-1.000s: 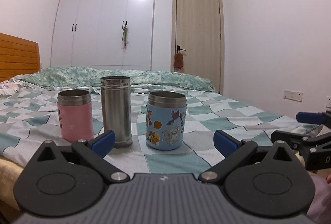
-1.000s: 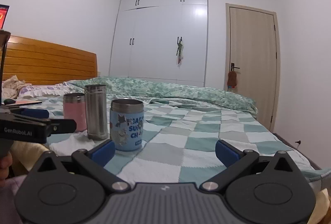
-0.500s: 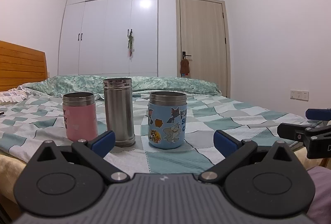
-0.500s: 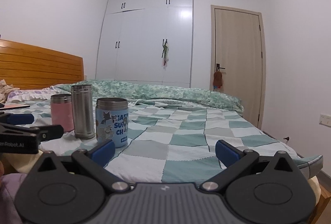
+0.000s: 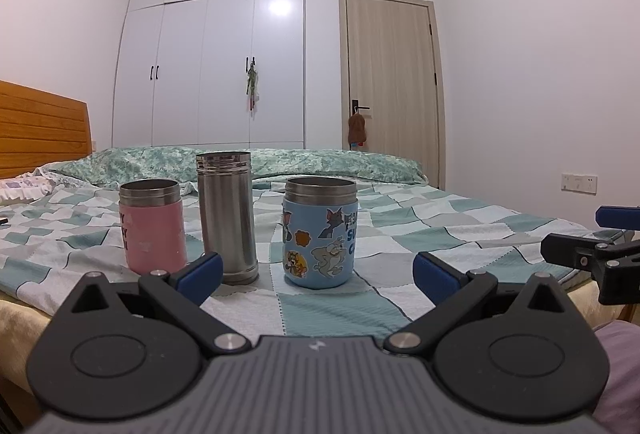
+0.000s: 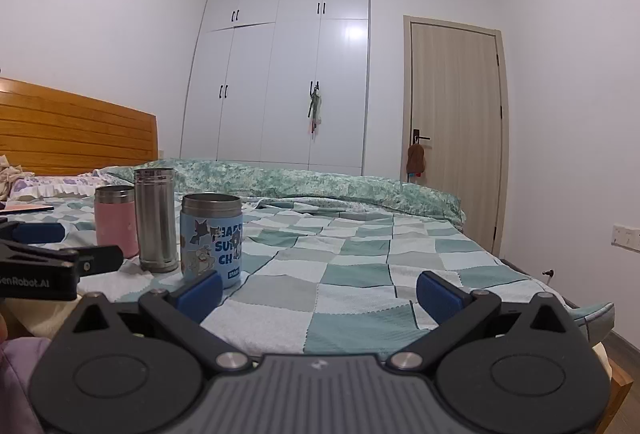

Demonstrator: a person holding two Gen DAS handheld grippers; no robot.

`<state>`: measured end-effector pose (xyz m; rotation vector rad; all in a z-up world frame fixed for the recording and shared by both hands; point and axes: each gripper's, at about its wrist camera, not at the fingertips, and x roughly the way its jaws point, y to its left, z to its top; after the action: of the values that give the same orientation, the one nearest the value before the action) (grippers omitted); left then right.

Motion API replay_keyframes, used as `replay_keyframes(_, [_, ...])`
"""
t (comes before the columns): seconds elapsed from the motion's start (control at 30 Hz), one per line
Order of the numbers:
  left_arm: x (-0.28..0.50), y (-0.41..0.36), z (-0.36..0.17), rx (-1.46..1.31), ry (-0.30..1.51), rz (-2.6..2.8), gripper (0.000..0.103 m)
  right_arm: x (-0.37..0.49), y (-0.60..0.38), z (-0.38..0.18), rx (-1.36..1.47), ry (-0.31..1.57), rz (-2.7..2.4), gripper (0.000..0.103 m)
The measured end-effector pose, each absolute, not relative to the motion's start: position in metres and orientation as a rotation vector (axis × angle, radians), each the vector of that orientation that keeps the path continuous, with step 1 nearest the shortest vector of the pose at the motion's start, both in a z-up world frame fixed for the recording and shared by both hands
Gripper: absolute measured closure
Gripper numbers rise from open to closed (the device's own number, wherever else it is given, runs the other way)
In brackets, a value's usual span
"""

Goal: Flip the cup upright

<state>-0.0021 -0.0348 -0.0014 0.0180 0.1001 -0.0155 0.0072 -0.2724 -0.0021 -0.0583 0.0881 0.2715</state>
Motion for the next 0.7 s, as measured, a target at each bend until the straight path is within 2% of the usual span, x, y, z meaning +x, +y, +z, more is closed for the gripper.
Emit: replay_keyframes(0.7, [-0.0036, -0.0357, -0.0011, 0.017, 0.091, -0.015, 0.0, 0.006, -0.2724, -0.0028, -0.064, 0.087, 0.27, 0.0])
